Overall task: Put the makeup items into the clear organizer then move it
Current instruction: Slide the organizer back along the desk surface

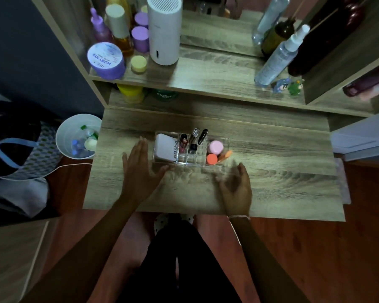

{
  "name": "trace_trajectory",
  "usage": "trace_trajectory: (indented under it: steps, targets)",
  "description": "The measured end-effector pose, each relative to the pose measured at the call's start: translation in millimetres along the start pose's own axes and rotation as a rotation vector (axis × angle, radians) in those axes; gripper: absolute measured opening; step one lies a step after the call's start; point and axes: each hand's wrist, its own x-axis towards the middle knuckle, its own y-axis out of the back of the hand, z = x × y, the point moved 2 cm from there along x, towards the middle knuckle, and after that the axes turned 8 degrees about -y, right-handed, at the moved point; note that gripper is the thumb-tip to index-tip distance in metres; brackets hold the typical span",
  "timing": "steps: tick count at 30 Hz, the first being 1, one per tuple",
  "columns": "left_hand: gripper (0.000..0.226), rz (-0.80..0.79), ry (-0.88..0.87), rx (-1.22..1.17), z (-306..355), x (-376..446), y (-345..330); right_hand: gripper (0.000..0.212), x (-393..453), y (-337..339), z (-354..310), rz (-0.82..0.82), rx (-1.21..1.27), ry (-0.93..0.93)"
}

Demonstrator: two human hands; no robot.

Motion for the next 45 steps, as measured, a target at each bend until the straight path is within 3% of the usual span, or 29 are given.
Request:
trace_trajectory:
  steps: [4,10,19,27,45]
  targets:
    - [0.102,-0.083,0.088,-0.018,-9,2,-11,0.107,20,-13,5,-0.148,-0.147,0.007]
    - [0.108,-0.086,0.025,-0.116,-9,14,-19,0.111,35,-27,3,-0.143,-0.210,0.058]
    - [0.101,-0.020,0.011,-0.213,-14,22,-27,0.105,45,-37,5,-0.145,-0.224,0.007]
    - [0.100,-0.014,0.028,-0.206,-13,24,-31,0.078,48,-33,1,-0.097,-0.242,0.083]
    - [0.094,0.019,0.032,-0.202,2,28,-38,0.076,51,-16,3,-0.075,-0.207,0.160]
